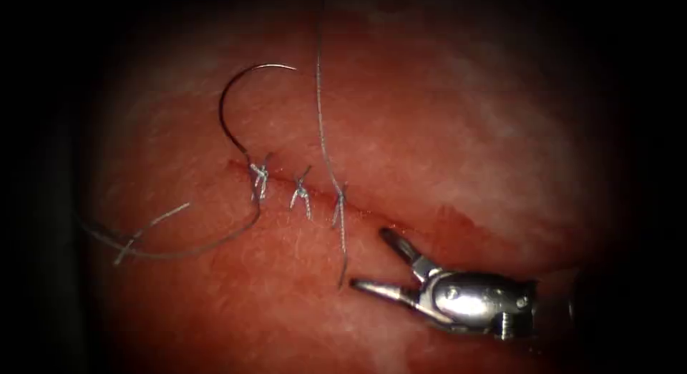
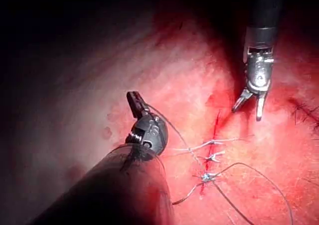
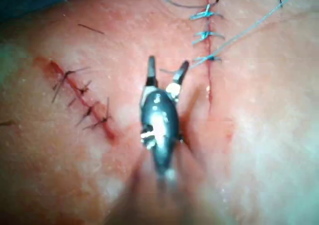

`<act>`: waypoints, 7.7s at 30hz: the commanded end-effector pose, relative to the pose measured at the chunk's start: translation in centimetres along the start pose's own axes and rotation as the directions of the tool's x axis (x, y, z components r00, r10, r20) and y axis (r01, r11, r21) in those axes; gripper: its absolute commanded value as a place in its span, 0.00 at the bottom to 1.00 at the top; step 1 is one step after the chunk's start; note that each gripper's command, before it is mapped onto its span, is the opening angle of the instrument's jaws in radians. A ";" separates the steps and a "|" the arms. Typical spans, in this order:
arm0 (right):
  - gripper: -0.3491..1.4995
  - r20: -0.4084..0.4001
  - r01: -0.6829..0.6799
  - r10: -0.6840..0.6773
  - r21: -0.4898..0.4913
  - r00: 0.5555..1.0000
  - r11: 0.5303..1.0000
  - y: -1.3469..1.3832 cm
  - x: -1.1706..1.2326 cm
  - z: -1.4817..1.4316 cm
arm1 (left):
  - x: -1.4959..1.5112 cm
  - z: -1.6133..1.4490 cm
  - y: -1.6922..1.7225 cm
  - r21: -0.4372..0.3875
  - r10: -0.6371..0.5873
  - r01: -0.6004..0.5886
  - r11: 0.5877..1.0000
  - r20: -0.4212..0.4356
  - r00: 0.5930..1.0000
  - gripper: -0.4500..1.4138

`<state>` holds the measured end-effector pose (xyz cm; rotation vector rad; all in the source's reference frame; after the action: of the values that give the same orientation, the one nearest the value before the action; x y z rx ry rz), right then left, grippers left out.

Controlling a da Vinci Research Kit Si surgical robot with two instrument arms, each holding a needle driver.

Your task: Wound Closure

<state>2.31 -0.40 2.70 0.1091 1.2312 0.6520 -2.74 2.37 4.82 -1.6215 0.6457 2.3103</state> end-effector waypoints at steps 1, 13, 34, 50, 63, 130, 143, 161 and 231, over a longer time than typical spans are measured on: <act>0.87 0.014 -0.008 0.008 -0.003 1.000 1.000 -0.04 -0.05 0.12 | 0.07 -0.01 0.12 -0.004 -0.008 0.008 1.000 -0.005 1.000 0.00; 0.91 0.049 -0.014 0.017 -0.056 0.999 0.998 0.40 -0.05 0.58 | 1.01 -0.42 0.38 -0.036 -0.039 0.037 0.999 -0.045 0.998 0.00; 0.91 0.071 0.000 0.004 -0.055 0.997 0.999 0.59 -0.20 1.18 | 1.35 -0.62 0.59 -0.047 -0.034 0.031 0.998 -0.066 0.997 0.00; 0.75 0.066 0.010 -0.006 -0.053 0.998 0.999 0.66 -0.30 1.33 | 1.50 -0.59 0.70 -0.053 -0.038 0.033 0.998 -0.092 0.995 0.00; 0.00 0.022 0.014 -0.015 0.040 1.000 0.999 0.63 -0.22 1.26 | 1.56 -0.61 0.82 -0.074 -0.034 0.027 0.997 -0.096 0.995 0.00; 0.98 0.112 0.011 0.000 -0.097 0.994 0.995 1.42 -0.14 -0.40 | 1.50 -0.82 2.54 -0.441 -0.468 0.308 0.843 -0.322 0.823 0.00; 0.97 0.129 0.019 -0.008 -0.085 0.992 0.996 1.42 -0.24 -0.37 | 0.89 -0.59 2.49 -0.395 -0.574 0.524 0.754 -0.009 0.819 0.88; 0.97 0.126 0.018 -0.008 -0.071 0.992 0.997 1.36 -0.24 -0.30 | 0.23 -0.82 2.28 -0.308 -0.328 0.467 0.829 0.408 0.852 0.69; 0.85 -0.250 0.666 -0.618 0.315 0.745 0.676 0.58 -0.34 0.46 | -0.54 -0.40 3.01 -0.291 0.166 -0.082 0.953 0.278 0.946 0.00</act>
<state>2.35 0.12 3.38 -0.0600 1.3904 -0.2304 -3.50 -0.30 5.80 -1.3178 0.3889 2.7697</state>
